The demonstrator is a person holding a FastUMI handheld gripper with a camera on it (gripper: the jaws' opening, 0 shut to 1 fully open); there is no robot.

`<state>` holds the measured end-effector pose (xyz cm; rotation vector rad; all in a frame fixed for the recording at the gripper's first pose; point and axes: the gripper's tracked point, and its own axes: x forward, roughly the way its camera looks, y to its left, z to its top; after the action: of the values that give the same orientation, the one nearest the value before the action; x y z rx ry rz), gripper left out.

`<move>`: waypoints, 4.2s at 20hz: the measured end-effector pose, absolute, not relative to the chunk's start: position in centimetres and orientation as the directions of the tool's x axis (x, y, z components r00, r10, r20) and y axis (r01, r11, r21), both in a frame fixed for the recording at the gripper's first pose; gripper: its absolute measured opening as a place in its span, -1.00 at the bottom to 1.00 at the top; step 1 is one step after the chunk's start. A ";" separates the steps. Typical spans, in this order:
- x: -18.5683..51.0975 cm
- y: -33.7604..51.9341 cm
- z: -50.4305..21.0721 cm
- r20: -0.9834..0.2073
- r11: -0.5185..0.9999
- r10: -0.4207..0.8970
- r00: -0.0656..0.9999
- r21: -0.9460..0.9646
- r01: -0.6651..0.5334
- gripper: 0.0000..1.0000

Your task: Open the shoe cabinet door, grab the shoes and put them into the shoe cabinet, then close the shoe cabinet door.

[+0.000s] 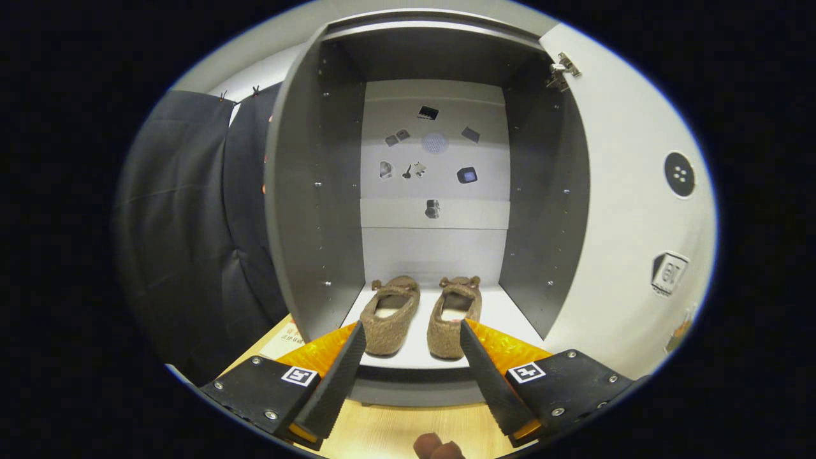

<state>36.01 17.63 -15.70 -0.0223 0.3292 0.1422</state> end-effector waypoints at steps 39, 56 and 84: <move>11.6 -12.6 -9.3 -0.081 0.993 0.033 0.996 0.116 -0.023 0.86; 15.1 -10.2 -10.1 -0.133 0.991 -0.020 0.991 0.125 0.037 0.82; 27.8 19.0 -11.7 -0.221 0.977 0.153 0.963 0.181 -0.113 0.89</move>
<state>27.81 19.02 -11.72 0.1683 0.2361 0.1353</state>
